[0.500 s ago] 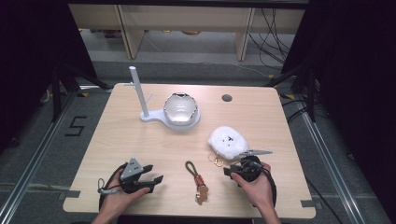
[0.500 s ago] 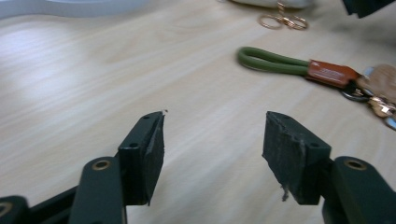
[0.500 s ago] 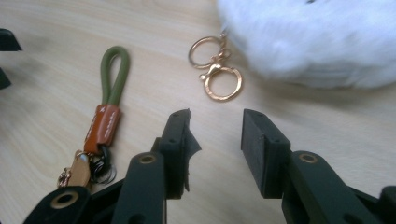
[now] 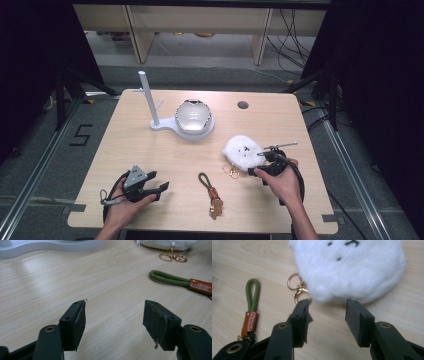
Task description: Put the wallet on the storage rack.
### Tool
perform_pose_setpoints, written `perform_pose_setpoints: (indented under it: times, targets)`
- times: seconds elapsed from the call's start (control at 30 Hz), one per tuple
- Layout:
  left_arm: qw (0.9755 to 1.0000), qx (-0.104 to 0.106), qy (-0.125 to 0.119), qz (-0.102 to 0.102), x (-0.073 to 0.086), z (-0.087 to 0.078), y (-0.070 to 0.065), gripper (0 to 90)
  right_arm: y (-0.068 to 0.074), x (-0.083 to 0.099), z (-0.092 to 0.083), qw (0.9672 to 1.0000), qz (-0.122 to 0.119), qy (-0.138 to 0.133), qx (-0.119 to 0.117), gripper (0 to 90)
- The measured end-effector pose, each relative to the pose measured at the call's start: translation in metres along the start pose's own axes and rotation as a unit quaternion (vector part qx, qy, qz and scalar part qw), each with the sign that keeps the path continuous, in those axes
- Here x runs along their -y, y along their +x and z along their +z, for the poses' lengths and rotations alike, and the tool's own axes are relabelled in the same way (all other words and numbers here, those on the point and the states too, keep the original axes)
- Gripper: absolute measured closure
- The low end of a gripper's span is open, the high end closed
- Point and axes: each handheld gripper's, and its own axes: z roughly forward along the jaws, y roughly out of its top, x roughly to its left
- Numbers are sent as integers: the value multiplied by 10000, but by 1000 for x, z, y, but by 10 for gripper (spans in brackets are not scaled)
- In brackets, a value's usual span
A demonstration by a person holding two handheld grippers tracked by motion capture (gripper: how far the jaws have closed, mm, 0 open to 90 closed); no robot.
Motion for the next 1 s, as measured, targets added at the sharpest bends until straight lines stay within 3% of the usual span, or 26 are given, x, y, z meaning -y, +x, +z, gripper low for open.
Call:
perform_pose_setpoints:
  times: [0.03, 0.07, 0.1, 0.2, 0.23, 0.33, 0.37, 0.43, 0.6, 0.63, 0.8, 1.0]
  targets:
    - [10000, -9, -21, 12, 0, -1, 1, 348, -1, -11, 0, 9998, 146, 58, 87, 548]
    - [10000, -9, -21, 12, 0, -1, 1, 349, -1, -11, 0, 9998, 146, 58, 87, 548]
    - [10000, -19, -29, 13, 1, -1, 1, 349, -6, -16, 0, 9998, -25, 160, 121, 549]
    - [10000, -48, -40, 0, 2, -1, 2, 350, -11, -32, 1, 9992, 59, 355, 191, 553]
    - [9999, -87, -49, 18, 2, -2, 3, 351, -13, -43, 1, 9965, 433, 594, 392, 552]
    - [9999, -64, -95, -15, 3, -2, 3, 354, -23, -56, 4, 9942, 617, 786, 402, 541]
    - [9999, -116, -56, -16, 3, -2, 4, 354, -30, -59, 6, 9950, 432, 762, 479, 532]
    - [9999, -93, -98, -54, 4, -2, 5, 353, -37, -65, 10, 9948, 396, 776, 525, 523]
    - [9998, -63, -133, -145, 5, -2, 7, 352, -38, -73, 16, 9915, 603, 1027, 523, 487]
    - [9998, -69, -157, -138, 5, -2, 7, 352, -44, -76, 21, 9920, 468, 1017, 577, 471]
    - [9997, -81, -181, -129, 5, -3, 6, 353, -51, -81, 33, 9930, 316, 1034, 486, 435]
    - [9997, -145, -161, -117, 5, -4, 5, 357, -54, -83, 40, 9916, 373, 1122, 527, 430]
